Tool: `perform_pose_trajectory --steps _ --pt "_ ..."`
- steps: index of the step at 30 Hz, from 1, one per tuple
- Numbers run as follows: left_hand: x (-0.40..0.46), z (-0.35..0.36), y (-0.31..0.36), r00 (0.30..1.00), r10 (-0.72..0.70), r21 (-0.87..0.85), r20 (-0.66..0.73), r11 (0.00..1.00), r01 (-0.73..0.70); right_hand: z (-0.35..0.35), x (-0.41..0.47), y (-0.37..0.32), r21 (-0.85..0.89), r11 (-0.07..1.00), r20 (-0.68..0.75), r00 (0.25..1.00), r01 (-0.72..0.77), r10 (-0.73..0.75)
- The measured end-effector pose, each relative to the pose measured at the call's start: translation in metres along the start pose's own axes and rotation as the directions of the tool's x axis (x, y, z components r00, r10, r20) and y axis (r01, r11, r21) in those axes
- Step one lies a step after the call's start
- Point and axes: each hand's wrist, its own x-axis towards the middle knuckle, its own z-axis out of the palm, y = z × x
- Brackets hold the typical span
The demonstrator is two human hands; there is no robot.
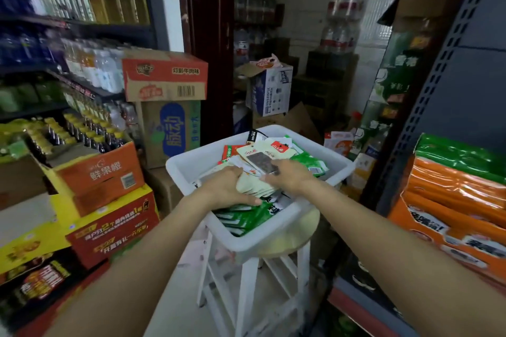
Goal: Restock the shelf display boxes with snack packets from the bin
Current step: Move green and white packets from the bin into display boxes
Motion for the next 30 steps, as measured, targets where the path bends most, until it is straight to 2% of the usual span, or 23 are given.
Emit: perform_pose_trajectory --steps 5,8,10,13,17,19,20,23,24,28,30 --pt "-0.006 -0.004 0.002 0.995 0.04 -0.043 -0.093 0.998 -0.044 -0.008 0.004 -0.001 -0.324 0.946 0.001 1.0 -0.007 0.008" --pt "-0.009 -0.004 0.001 0.985 0.068 -0.062 -0.16 0.995 -0.079 -0.009 -0.005 0.006 -0.383 0.922 -0.092 0.996 -0.051 0.017" --pt "-0.01 -0.004 -0.002 0.97 0.063 -0.106 -0.234 0.99 -0.09 -0.012 -0.007 0.017 -0.261 0.964 -0.135 0.991 -0.05 0.015" --pt "-0.016 -0.006 -0.001 0.943 0.04 -0.19 -0.331 0.976 -0.108 -0.02 -0.011 0.025 -0.014 0.999 -0.111 0.993 -0.049 0.047" --pt "-0.024 -0.009 0.013 0.914 0.017 -0.127 -0.404 0.989 -0.074 -0.029 -0.031 0.015 0.153 0.988 -0.11 0.994 0.008 0.009" --pt "-0.032 -0.013 0.026 0.85 -0.03 -0.179 -0.526 0.981 -0.076 -0.032 -0.044 0.009 0.26 0.965 -0.171 0.985 0.032 0.013" --pt "-0.038 -0.017 0.033 0.79 -0.069 -0.241 -0.609 0.965 -0.101 -0.034 -0.051 0.005 0.325 0.945 -0.209 0.978 0.043 0.027" --pt "-0.054 -0.037 0.054 0.57 -0.239 -0.412 -0.786 0.89 -0.196 -0.043 -0.074 -0.005 0.623 0.779 -0.28 0.95 0.067 0.142" --pt "-0.059 -0.043 0.059 0.528 -0.293 -0.458 -0.797 0.863 -0.213 -0.046 -0.082 -0.006 0.717 0.693 -0.279 0.942 0.074 0.188" --pt "-0.071 -0.053 0.076 0.498 -0.464 -0.634 -0.733 0.73 -0.253 -0.064 -0.117 -0.001 0.929 0.341 -0.262 0.907 0.145 0.33" --pt "-0.075 -0.051 0.085 0.495 -0.557 -0.733 -0.667 0.608 -0.305 -0.073 -0.135 0.005 0.96 0.203 -0.253 0.904 0.192 0.344"
